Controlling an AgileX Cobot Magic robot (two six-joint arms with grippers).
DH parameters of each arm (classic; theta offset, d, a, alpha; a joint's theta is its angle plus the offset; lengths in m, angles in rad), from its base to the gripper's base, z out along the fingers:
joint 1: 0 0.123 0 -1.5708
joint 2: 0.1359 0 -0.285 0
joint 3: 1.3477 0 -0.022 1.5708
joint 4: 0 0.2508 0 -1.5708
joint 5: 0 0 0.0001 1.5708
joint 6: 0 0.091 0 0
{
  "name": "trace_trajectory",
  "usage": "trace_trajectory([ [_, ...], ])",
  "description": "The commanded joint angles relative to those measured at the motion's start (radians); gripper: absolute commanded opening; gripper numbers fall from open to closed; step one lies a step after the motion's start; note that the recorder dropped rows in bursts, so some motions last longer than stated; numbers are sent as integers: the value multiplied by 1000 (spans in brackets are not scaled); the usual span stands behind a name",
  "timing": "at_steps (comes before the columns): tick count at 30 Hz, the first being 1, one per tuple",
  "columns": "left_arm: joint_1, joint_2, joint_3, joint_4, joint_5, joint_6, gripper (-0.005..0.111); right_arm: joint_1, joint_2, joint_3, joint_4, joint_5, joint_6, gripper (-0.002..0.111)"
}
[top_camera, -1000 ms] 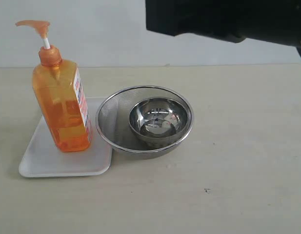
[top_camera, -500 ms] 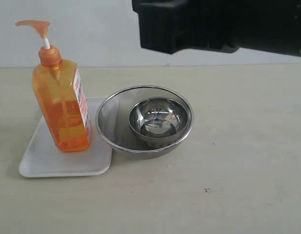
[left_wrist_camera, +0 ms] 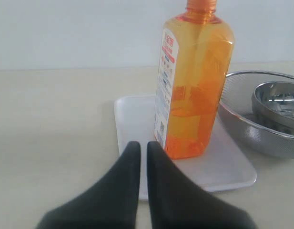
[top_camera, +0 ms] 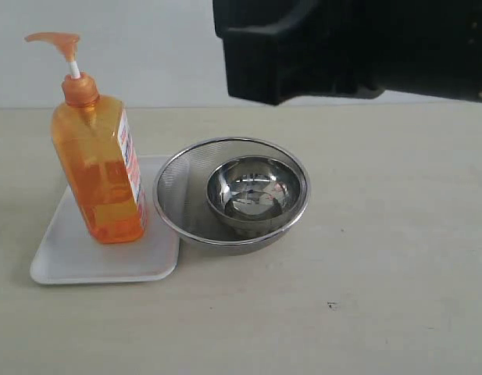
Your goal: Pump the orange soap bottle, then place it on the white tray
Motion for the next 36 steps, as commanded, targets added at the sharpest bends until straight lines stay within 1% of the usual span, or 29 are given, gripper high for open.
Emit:
trace_trajectory([
  [1,2,-3,4,-11,1,6,5,-6,-3,0,-12,43,1,0],
  [15,2,-3,4,-11,1,6,5,-6,-27,0,-18,83,-6,0],
  [18,2,-3,4,-11,1,6,5,-6,-66,25,-26,73,-14,0],
  [21,2,-3,4,-11,1,6,5,-7,-149,99,-37,24,-14,0],
  [23,2,-3,4,-11,1,6,5,-41,-216,162,-34,-18,-14,0],
  [27,2,-3,4,-11,1,6,5,-158,-316,251,-8,-22,-14,0],
  [30,2,-3,4,-11,1,6,5,-245,-372,287,-8,19,-14,0],
  [32,2,-3,4,-11,1,6,5,-299,-401,293,-8,60,-55,0],
  [34,2,-3,4,-11,1,6,5,-385,-448,318,-8,105,-94,0],
  [36,2,-3,4,-11,1,6,5,-443,-477,341,-8,107,-95,0],
])
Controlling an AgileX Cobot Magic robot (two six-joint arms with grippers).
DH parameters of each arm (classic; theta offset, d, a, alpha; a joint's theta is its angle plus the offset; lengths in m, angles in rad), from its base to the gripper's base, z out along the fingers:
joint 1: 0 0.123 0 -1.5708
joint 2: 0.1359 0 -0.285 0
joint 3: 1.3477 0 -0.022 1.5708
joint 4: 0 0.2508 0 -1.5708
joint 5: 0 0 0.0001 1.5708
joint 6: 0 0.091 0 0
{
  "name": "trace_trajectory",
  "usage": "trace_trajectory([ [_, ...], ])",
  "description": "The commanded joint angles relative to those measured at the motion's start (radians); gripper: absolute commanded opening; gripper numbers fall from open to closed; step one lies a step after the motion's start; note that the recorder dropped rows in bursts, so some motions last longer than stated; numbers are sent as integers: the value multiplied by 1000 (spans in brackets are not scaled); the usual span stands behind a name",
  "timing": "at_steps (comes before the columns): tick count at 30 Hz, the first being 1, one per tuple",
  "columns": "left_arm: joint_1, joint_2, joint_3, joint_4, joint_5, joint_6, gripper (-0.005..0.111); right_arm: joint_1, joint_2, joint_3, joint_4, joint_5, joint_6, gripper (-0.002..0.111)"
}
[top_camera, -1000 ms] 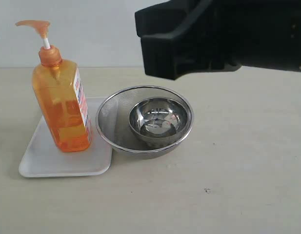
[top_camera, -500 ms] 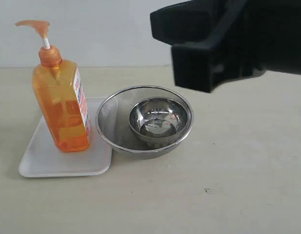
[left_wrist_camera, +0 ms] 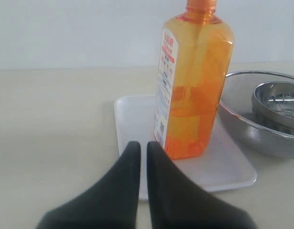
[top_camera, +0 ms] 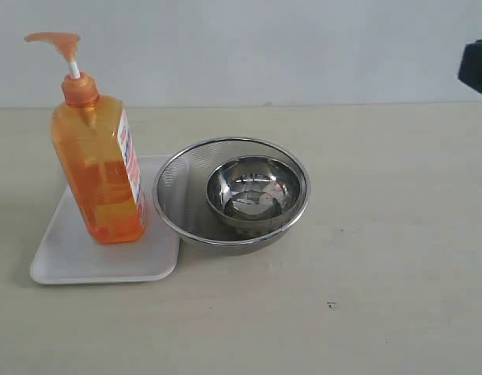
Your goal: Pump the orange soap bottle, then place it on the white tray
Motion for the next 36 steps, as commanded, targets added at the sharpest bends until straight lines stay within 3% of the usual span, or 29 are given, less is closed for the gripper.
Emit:
trace_trajectory([
  [1,2,-3,4,-11,1,6,5,-115,-67,40,-1,24,-29,0],
  [11,2,-3,4,-11,1,6,5,-299,-268,200,-17,63,-83,0],
  [36,2,-3,4,-11,1,6,5,-466,-551,474,-13,66,-74,0],
])
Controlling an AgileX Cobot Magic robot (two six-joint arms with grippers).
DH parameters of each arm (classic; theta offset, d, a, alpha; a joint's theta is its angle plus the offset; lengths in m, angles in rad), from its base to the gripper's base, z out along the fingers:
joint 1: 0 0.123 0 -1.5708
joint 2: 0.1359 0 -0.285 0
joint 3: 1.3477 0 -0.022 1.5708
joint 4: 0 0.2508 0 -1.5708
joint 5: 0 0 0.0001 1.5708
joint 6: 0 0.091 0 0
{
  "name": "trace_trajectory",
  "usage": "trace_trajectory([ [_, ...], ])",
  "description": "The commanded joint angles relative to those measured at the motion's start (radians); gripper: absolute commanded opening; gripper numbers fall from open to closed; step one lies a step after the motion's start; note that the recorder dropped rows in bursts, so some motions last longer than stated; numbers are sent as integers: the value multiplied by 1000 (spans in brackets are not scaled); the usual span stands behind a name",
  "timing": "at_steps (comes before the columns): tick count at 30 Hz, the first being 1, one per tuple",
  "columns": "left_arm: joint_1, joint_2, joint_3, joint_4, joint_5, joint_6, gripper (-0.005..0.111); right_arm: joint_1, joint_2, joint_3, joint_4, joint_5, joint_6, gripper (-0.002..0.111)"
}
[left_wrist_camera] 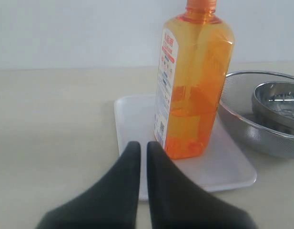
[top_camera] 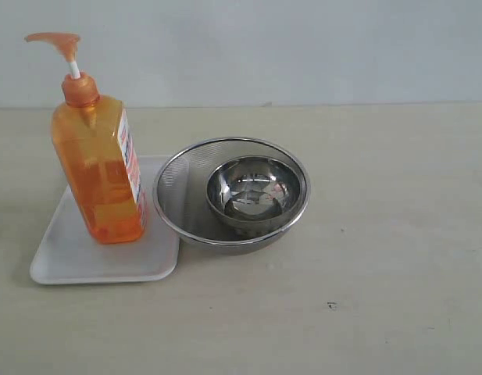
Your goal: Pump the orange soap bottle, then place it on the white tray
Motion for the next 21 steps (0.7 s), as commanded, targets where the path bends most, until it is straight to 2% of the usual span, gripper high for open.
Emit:
trace_trajectory([
  [1,2,-3,4,-11,1,6,5,-19,-33,32,-3,-4,6,0],
  [14,2,-3,4,-11,1,6,5,-23,-56,100,16,3,6,0],
  [21,2,-3,4,-11,1,6,5,-76,-56,100,16,19,6,0],
])
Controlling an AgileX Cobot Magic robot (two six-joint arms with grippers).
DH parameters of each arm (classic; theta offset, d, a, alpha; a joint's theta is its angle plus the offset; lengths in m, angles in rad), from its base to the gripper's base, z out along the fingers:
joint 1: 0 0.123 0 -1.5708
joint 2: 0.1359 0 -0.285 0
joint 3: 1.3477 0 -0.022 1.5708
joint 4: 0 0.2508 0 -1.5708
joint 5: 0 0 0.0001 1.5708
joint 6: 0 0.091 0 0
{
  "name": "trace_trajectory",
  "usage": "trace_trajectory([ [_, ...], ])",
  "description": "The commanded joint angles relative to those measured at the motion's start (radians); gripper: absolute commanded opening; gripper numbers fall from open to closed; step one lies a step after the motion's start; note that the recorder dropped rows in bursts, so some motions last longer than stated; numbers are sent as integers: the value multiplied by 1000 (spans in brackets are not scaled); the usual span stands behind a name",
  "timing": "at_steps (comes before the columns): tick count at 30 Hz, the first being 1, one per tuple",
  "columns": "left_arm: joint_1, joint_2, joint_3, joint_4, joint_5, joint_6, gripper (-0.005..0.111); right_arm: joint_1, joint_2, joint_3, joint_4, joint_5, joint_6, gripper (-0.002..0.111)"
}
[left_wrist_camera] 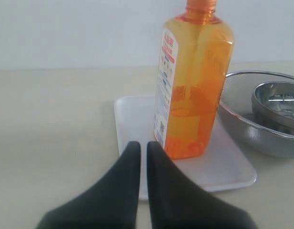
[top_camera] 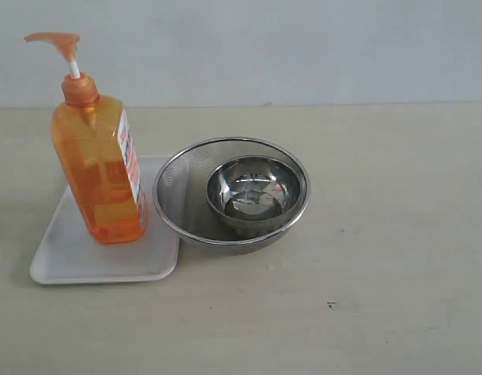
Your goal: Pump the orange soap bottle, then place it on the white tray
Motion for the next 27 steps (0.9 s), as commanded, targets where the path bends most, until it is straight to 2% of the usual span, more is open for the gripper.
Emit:
trace_trajectory([
  [1,2,-3,4,-11,1,6,5,-36,-7,5,1,21,-1,0],
  [16,2,-3,4,-11,1,6,5,-111,-7,5,1,111,25,0],
  [27,2,-3,4,-11,1,6,5,-112,-7,5,1,115,31,0],
])
